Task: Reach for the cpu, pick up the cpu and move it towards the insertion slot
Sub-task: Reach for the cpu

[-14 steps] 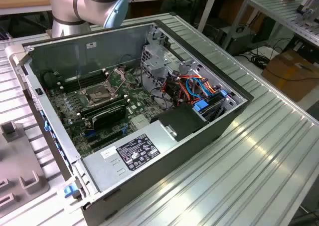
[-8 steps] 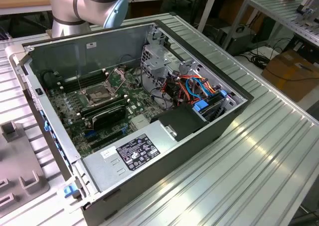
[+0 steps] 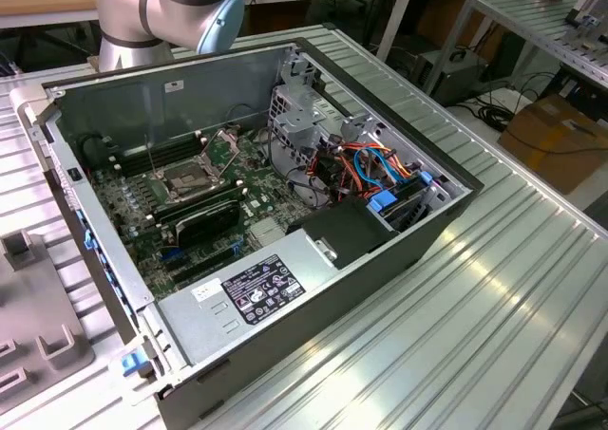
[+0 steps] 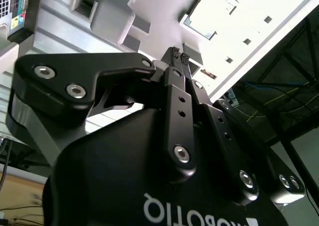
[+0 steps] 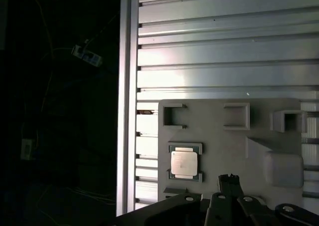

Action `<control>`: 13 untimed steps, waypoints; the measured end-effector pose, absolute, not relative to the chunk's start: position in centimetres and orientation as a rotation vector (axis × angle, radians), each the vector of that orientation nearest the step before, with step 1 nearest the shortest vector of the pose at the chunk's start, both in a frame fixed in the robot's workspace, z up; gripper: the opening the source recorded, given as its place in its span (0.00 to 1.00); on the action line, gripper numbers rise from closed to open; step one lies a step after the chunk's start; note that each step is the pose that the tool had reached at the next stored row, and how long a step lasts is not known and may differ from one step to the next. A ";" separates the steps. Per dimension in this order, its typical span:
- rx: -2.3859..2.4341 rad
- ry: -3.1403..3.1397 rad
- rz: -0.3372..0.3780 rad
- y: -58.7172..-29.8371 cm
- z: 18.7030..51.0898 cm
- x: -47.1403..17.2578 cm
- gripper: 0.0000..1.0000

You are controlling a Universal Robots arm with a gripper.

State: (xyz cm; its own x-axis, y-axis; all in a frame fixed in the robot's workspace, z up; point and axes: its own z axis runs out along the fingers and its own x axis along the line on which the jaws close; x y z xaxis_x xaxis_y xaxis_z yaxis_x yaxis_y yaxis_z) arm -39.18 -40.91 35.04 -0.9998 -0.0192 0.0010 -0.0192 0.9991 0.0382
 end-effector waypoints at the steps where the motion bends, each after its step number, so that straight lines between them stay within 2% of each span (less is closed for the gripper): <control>1: 0.030 -3.140 -0.060 -40.9 35.0 -39.3 0.11; 13: 0.030 -3.139 -0.060 -40.9 35.0 -40.1 0.11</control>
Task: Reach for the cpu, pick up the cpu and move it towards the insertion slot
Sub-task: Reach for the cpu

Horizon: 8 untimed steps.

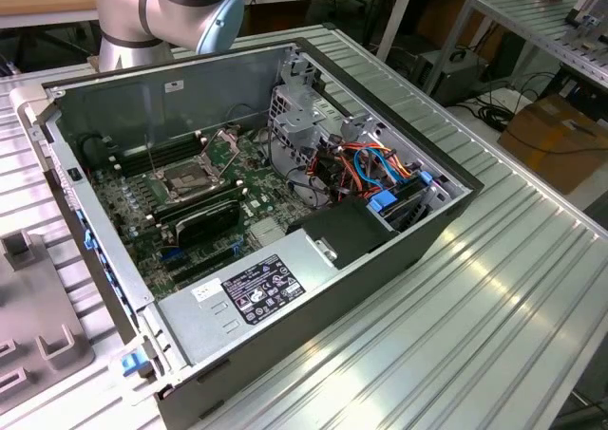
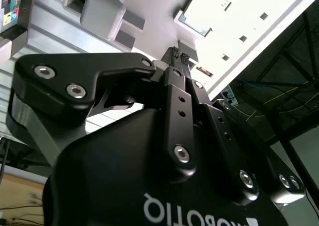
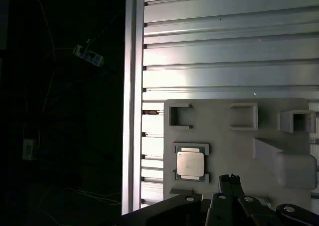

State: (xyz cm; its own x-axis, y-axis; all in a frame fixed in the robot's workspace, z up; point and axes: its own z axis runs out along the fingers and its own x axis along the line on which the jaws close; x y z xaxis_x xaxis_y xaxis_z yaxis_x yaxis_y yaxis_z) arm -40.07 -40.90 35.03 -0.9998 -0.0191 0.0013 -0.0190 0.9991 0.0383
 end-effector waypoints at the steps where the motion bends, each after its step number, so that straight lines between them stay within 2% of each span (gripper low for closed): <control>1: 0.030 -3.139 -0.060 -40.9 35.0 -40.1 0.11; 8: 0.030 -3.139 -0.060 -40.9 35.0 -40.4 0.11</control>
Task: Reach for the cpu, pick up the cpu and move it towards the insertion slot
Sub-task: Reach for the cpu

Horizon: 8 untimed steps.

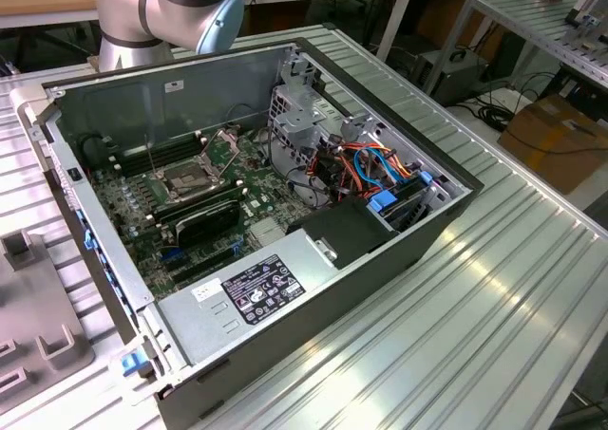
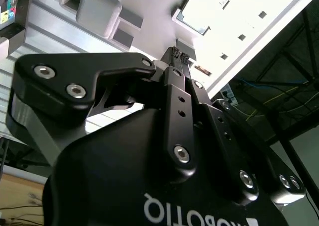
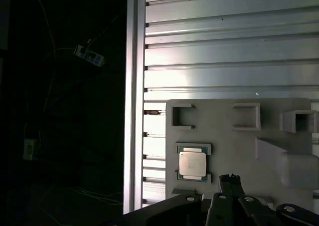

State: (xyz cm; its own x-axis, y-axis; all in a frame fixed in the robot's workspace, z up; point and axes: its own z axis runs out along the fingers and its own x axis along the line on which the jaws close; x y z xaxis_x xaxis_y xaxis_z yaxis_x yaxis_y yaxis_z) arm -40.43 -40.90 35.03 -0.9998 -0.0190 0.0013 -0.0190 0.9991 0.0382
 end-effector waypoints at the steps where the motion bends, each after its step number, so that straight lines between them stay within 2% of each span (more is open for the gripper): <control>1: 0.030 -3.139 -0.060 -40.9 35.0 -40.5 0.11; 8: 0.030 -3.139 -0.060 -40.9 35.0 -40.9 0.11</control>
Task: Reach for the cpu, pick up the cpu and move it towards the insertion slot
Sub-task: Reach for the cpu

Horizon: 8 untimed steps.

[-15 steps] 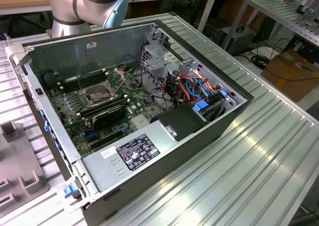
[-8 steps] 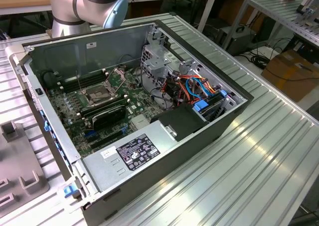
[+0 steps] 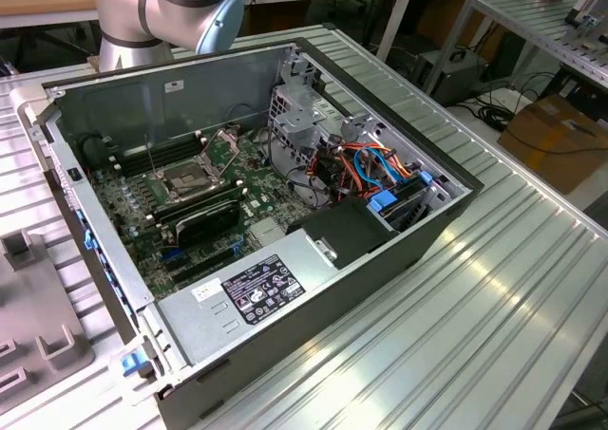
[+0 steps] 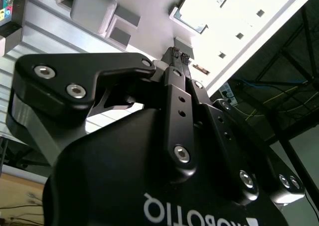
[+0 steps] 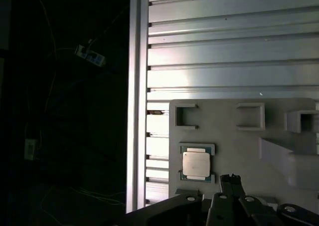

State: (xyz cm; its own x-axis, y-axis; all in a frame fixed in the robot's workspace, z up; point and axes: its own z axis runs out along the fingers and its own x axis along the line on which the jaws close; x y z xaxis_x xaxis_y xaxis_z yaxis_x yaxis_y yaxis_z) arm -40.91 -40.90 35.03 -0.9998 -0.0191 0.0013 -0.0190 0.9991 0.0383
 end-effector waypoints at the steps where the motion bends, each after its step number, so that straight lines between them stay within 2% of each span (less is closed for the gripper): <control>1: 0.030 -3.139 -0.060 -40.9 35.0 -41.0 0.11; 8: 0.030 -3.139 -0.060 -40.9 35.0 -41.6 0.11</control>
State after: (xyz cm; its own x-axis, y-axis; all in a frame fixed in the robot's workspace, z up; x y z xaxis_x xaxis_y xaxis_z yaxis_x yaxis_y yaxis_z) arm -41.62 -40.91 35.03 -0.9998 -0.0191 0.0013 -0.0190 0.9991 0.0383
